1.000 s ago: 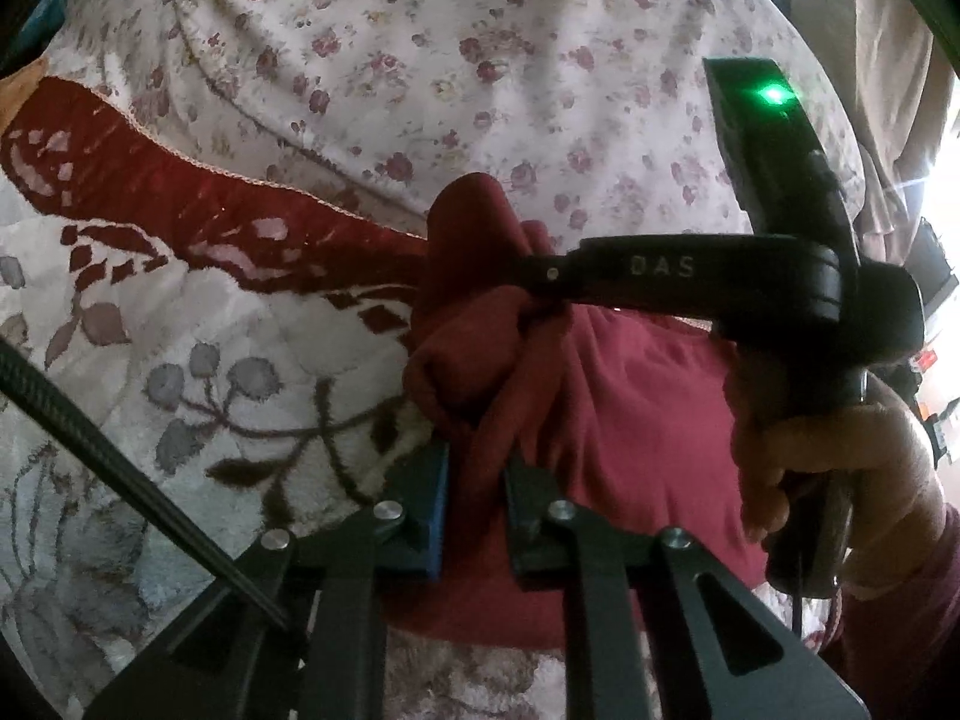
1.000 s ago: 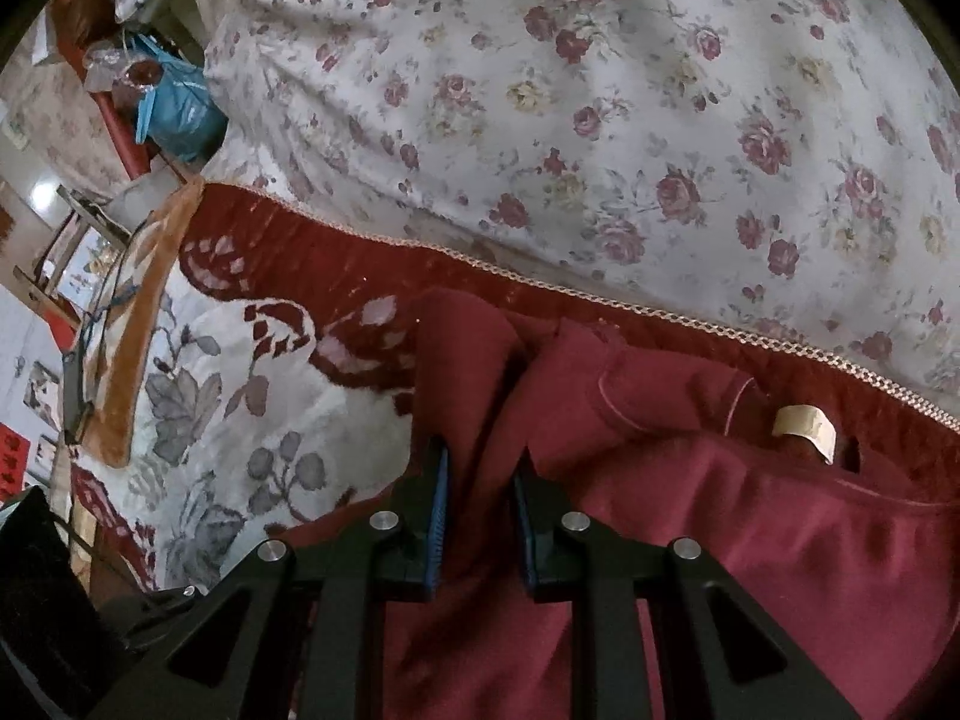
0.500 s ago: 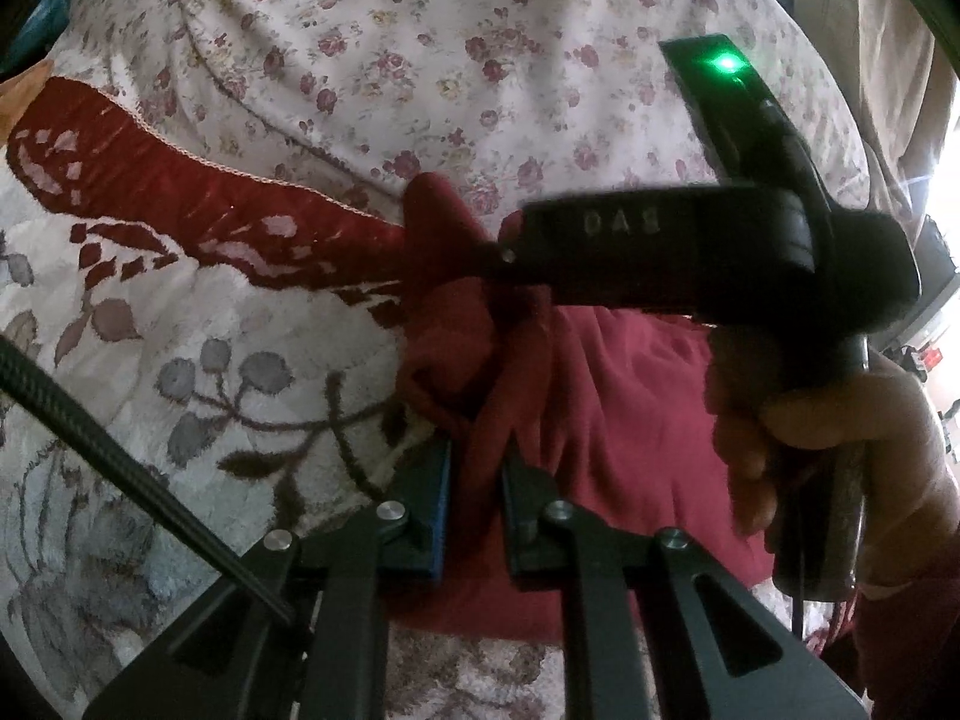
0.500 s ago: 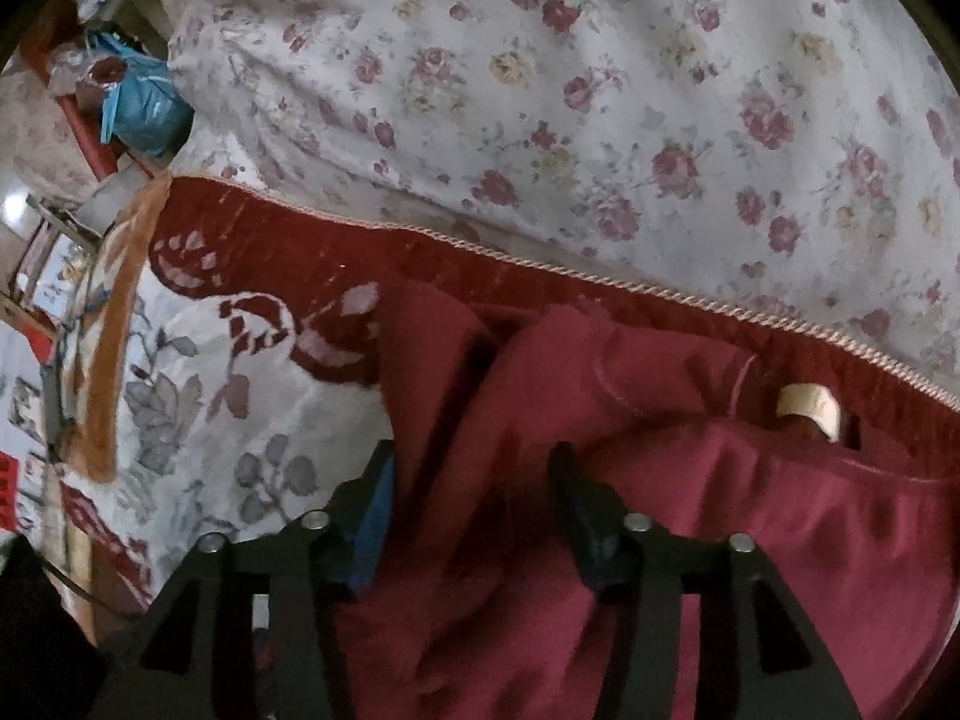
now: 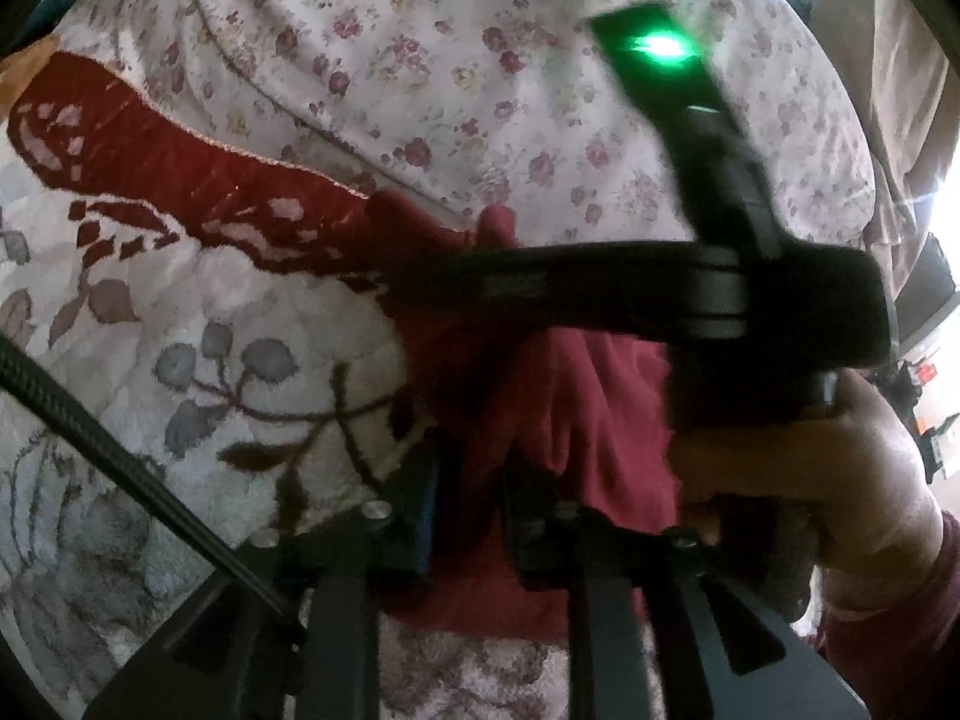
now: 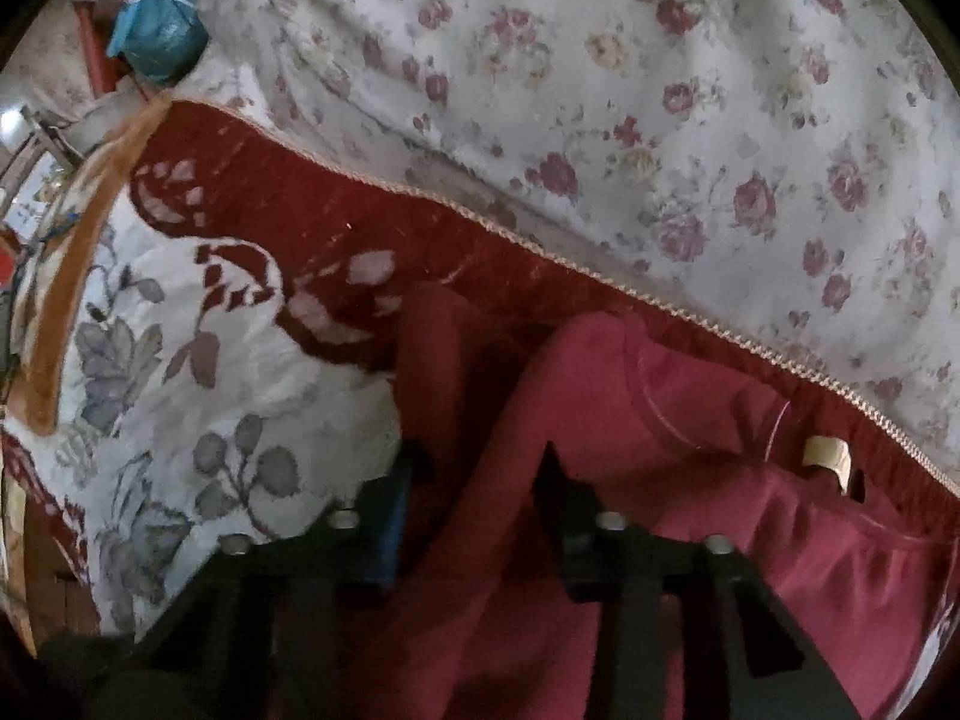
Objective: Fold small clothes
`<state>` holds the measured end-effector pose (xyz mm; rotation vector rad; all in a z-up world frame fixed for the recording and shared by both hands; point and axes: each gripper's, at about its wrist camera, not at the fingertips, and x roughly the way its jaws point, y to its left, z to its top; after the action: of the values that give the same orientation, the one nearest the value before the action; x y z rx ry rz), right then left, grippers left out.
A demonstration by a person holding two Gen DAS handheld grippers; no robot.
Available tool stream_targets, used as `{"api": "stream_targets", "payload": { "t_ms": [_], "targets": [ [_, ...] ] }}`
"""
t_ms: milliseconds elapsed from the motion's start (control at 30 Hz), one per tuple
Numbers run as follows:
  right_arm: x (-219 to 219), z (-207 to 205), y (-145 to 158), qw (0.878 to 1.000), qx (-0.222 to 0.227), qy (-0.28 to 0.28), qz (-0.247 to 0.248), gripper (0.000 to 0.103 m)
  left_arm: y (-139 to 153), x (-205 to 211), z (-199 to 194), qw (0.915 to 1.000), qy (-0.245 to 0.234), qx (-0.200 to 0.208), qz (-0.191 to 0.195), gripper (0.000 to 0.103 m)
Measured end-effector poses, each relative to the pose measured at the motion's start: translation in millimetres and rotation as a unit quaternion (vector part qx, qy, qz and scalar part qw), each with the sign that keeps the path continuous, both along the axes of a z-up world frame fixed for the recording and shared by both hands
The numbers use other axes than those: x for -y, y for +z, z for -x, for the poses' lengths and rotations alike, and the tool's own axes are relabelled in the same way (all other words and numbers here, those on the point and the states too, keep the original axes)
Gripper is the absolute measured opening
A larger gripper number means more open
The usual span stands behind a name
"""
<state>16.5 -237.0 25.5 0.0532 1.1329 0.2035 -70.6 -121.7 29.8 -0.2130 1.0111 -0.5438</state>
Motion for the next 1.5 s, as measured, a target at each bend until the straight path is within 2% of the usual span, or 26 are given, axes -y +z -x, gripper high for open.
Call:
{"api": "stream_targets", "payload": {
  "t_ms": [100, 200, 300, 333, 367, 400, 433, 500, 600, 700, 800, 967, 1133, 1300, 1500],
  "targets": [
    [12.7, 5.6, 10.8, 1.0, 0.013, -0.001, -0.018, 0.027, -4.4, -6.2, -3.8, 0.9998, 0.011, -0.016, 0.008, 0.055],
    [25.4, 9.0, 19.0, 0.999, 0.024, -0.009, -0.047, 0.027, -7.2, -4.7, -4.5, 0.9996, 0.017, -0.019, 0.009, 0.062],
    [35.4, 12.2, 19.8, 0.997, 0.028, -0.015, -0.067, 0.027, -8.8, 5.5, -0.6, 0.9999, 0.003, -0.01, -0.01, 0.062],
    [36.2, 12.6, 19.1, 0.997, 0.028, -0.017, -0.073, 0.027, -9.4, 9.5, 0.9, 0.9998, -0.004, -0.006, -0.019, 0.059],
    [38.5, 13.5, 18.7, 0.996, 0.029, -0.019, -0.078, 0.027, -9.1, 13.0, 3.1, 0.9996, -0.011, 0.0, -0.026, 0.04],
    [40.0, 14.9, 18.9, 0.996, 0.03, -0.02, -0.08, 0.027, -8.5, 15.4, 5.0, 0.9994, -0.017, 0.004, -0.03, 0.031],
    [40.7, 16.3, 18.7, 0.996, 0.031, -0.021, -0.084, 0.027, -7.1, 17.0, 6.7, 0.9993, -0.02, 0.008, -0.031, 0.029],
    [44.1, 19.4, 20.4, 0.995, 0.035, -0.023, -0.087, 0.025, -2.7, 19.2, 10.1, 0.9993, -0.023, 0.017, -0.026, 0.021],
    [52.7, 27.8, 29.4, 0.994, 0.046, -0.027, -0.094, 0.024, 5.5, 22.6, 17.7, 0.9996, -0.02, 0.019, -0.008, 0.016],
    [64.9, 38.2, 42.7, 0.993, 0.059, -0.03, -0.099, 0.024, 21.4, 33.1, 34.4, 0.999, -0.028, 0.031, 0.012, 0.014],
    [83.1, 52.1, 59.3, 0.991, 0.073, -0.04, -0.106, 0.024, 40.4, 55.8, 56.1, 0.9971, -0.048, 0.059, 0.0, 0.013],
    [126.4, 82.1, 83.0, 0.988, 0.095, -0.06, -0.102, 0.023, 55.3, 99.9, 76.7, 0.9953, -0.074, 0.062, 0.0, 0.013],
    [181.9, 112.5, 90.9, 0.985, 0.106, -0.094, -0.095, 0.021, 61.3, 158.8, 91.0, 0.9917, -0.112, 0.062, -0.005, 0.013],
    [243.8, 141.9, 73.2, 0.981, 0.098, -0.137, -0.098, 0.021, 50.6, 217.2, 106.0, 0.9855, -0.156, 0.06, -0.027, 0.013],
    [288.4, 153.8, 23.4, 0.974, 0.071, -0.19, -0.1, 0.021, 16.4, 259.3, 109.6, 0.983, -0.17, 0.033, -0.06, 0.013]
  ]
}}
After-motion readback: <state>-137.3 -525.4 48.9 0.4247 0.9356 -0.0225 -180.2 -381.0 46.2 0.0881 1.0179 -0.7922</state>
